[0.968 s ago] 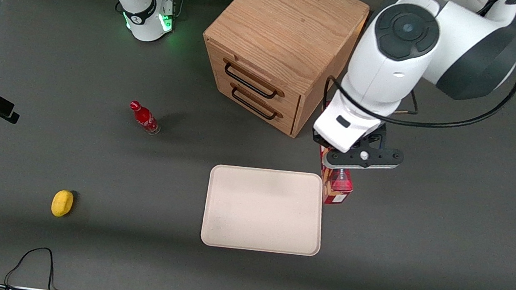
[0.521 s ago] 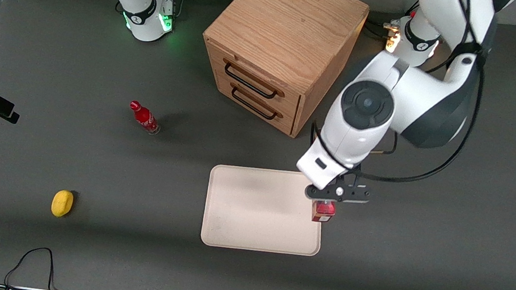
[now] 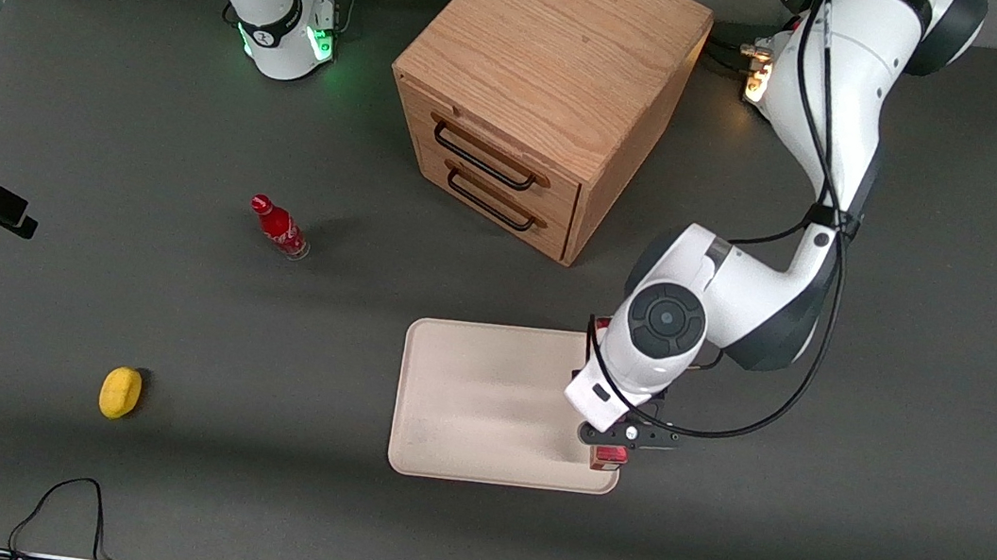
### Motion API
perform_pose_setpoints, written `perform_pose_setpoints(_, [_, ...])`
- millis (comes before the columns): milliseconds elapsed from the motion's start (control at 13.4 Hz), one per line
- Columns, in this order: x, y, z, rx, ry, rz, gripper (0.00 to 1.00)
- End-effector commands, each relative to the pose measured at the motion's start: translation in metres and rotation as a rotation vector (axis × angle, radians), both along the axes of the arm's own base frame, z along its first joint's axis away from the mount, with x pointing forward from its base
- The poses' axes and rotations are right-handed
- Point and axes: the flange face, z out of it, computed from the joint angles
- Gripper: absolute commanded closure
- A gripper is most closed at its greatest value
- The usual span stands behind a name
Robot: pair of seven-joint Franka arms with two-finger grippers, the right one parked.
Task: Place red cookie box on tray
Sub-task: 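Lower the held box onto the white tray beside its rim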
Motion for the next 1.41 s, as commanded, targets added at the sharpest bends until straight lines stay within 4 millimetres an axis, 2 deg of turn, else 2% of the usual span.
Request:
perform_pose_setpoints(0, [0.000,-0.003,-0.015,0.007,-0.016,-0.021,1.00])
perform_pose_setpoints(447, [0.001,-0.005,-0.050,-0.004,-0.014,-0.019,1.00])
perform_pose_setpoints(670, [0.000,-0.006,-0.053,-0.003,-0.009,-0.010,1.00])
perform_pose_setpoints(745, [0.000,-0.005,-0.053,0.004,-0.013,-0.018,0.54])
perform_pose_setpoints(819, [0.000,-0.006,-0.055,0.006,-0.011,-0.014,0.32])
perform_pose_setpoints(968, [-0.002,-0.006,-0.050,0.011,-0.002,-0.008,0.24])
perform_pose_setpoints(1043, [-0.002,-0.006,-0.041,0.007,0.000,-0.003,0.07])
perform_pose_setpoints(1117, [-0.004,-0.005,-0.030,0.013,0.013,0.001,0.00])
perform_pose_setpoints(1266, [-0.012,0.001,0.029,0.025,0.029,0.004,0.00])
perform_pose_setpoints(1340, [-0.019,0.004,0.067,0.023,0.018,0.005,0.00])
